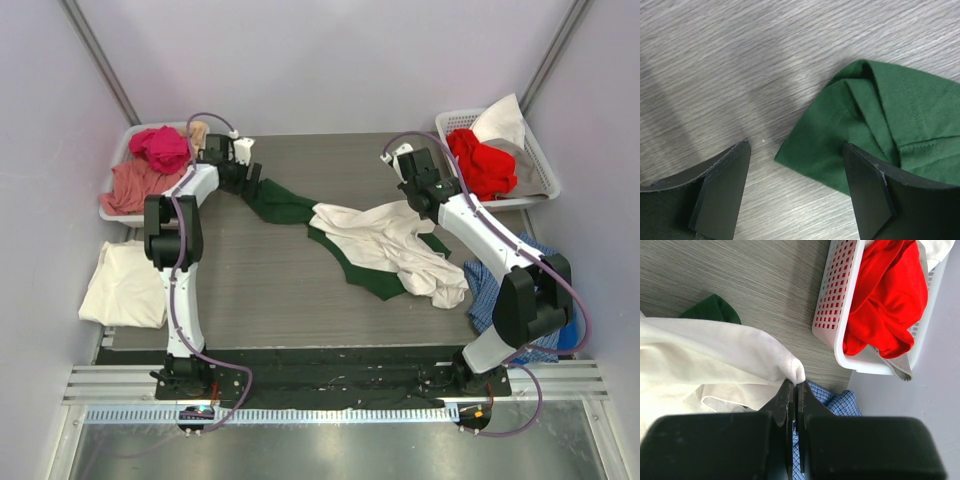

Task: Fold and stack the t-shirts
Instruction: Flatten out the tshirt

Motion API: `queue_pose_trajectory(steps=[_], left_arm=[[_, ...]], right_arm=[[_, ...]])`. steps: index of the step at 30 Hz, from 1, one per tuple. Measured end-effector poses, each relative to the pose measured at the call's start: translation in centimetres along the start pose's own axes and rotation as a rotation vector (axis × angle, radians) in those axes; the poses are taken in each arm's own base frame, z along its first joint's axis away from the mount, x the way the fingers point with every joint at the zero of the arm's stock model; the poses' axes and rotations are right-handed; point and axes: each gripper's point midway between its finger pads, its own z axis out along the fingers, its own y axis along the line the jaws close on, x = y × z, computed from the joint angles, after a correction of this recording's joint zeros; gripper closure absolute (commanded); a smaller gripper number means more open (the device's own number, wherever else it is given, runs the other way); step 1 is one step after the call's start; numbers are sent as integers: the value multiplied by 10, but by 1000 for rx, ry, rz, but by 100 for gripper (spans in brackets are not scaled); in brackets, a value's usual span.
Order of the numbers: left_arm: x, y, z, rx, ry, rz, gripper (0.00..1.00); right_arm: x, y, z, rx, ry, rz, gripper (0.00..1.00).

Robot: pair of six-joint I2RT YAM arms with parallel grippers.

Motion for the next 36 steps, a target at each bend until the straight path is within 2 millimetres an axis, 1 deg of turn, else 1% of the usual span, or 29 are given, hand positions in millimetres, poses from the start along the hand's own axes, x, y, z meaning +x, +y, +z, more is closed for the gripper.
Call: queue_pose_trajectory(steps=[2, 6, 11, 13, 16, 17, 19, 20, 22, 23, 28, 31, 34, 36], left_arm=[[0, 1, -1, 1, 2, -4, 23], [1, 2, -3, 10, 8, -11, 32], [4, -2, -2, 37, 16, -13, 33], [4, -4, -3, 46, 16, -14, 35], [4, -6, -3, 60, 13, -16, 43], [4, -8, -3, 68, 13, -16, 49], [4, -10, -3, 80, 15, -19, 57], [4, -11, -3, 85, 16, -18, 67], [6, -15, -3, 96, 24, -20, 80], [6, -16, -2, 103, 27, -19, 100], [4, -24, -1, 122, 33, -9, 100], [5, -24, -1, 120, 37, -9, 100], [6, -20, -6, 93, 53, -14, 100], [7, -16, -13, 61, 77, -21, 100]], right_arm=[[0, -1, -1, 1, -2, 2, 99], [0, -1, -1, 1, -3, 2, 99], [0, 0, -1, 1, -3, 2, 99], [0, -1, -1, 2, -4, 2, 99], [-1, -1, -1, 2, -5, 3, 99], [-1, -1, 0, 2, -5, 3, 99], [-1, -1, 0, 2, -5, 4, 99], [-1, -1, 0, 2, -5, 4, 99], [-1, -1, 0, 2, -5, 4, 99], [-1, -1, 0, 2, -5, 4, 99], [-1, -1, -1, 6, -3, 3, 99], [-1, -3, 0, 13, -6, 7, 99], [-4, -8, 1, 28, -16, 19, 99], [-10, -15, 0, 42, -21, 25, 99]])
